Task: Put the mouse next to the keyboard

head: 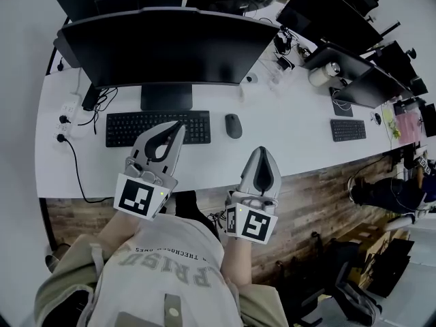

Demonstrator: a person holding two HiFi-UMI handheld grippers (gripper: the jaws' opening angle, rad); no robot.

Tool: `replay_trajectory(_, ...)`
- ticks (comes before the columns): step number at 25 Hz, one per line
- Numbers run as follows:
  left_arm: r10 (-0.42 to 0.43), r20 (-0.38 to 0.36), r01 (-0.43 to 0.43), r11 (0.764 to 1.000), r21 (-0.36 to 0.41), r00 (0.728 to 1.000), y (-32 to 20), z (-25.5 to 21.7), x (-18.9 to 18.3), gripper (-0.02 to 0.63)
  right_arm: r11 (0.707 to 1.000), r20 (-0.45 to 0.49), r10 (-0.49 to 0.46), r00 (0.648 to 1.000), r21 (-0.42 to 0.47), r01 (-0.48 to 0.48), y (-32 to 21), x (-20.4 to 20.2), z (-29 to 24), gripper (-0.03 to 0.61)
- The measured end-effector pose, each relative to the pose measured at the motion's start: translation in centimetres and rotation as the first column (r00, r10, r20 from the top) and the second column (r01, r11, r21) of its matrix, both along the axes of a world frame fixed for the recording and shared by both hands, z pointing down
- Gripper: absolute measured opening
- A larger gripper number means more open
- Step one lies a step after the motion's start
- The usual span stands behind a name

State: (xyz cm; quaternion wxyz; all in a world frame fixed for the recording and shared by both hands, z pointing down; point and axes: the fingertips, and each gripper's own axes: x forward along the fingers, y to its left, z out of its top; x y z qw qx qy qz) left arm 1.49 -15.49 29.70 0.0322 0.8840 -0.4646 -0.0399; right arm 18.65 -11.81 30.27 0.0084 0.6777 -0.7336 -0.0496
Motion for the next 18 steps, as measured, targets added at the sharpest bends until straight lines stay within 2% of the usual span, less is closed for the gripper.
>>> replay_trajectory(18,-0.037,0.003,0.037,0.999,-0.016,0.999,-2.3,1.1,0.8,0.011,1.0,-0.023,-0.025,0.999,-0.02,0.024,-2.4,1.0,0.9,0.0)
